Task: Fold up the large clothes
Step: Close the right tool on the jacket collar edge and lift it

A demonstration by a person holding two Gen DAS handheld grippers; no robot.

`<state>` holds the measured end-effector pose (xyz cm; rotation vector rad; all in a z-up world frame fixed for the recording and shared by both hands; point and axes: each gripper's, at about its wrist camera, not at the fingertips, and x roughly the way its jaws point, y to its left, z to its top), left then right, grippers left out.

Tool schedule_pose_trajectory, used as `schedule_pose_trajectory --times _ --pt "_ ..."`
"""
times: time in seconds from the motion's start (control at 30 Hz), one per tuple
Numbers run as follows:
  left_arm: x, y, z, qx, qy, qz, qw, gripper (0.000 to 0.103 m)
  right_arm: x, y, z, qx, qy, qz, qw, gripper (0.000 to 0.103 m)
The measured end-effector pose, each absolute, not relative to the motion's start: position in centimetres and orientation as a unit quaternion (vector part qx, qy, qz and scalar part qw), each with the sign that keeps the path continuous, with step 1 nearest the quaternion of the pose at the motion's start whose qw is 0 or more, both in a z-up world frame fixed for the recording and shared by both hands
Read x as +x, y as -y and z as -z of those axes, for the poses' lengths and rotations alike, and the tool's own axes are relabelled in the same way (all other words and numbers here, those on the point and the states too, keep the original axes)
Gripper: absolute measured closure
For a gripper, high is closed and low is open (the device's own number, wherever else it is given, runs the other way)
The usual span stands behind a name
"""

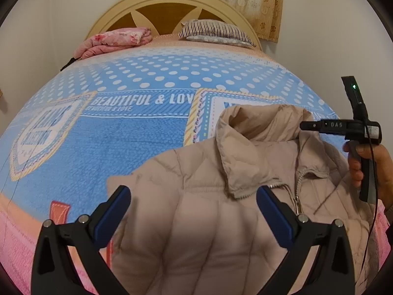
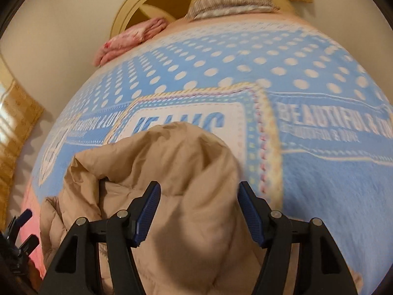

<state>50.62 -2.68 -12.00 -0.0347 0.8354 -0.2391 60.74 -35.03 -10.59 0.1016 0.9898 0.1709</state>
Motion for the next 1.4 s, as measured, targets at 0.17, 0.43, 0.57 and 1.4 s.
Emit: schedule_pose_trajectory --times 0.17,0.43,0.57,1.4 --pt "52.4 2.8 11.3 -0.033 -0.397 0.114 0.91 0.0 58.0 33.0 9.8 -0.084 -0.448 -0.084 0.886 0.098" --pt "56.6 5.7 9.2 -0.054 -0.364 0.118 0.922 0.0 53.4 35.2 10.5 -0.126 -0.412 -0.078 0.899 0.102" --pt "58.7 7.8 8.1 -0.032 -0.343 0.127 0.93 0.0 52.6 35.5 10.9 -0.122 -0.411 -0.082 0.9 0.103" --pt "58.6 12.0 17.4 0.07 -0.466 0.119 0.874 0.0 49.4 37.5 5.8 -0.014 -0.368 -0.056 0.928 0.065"
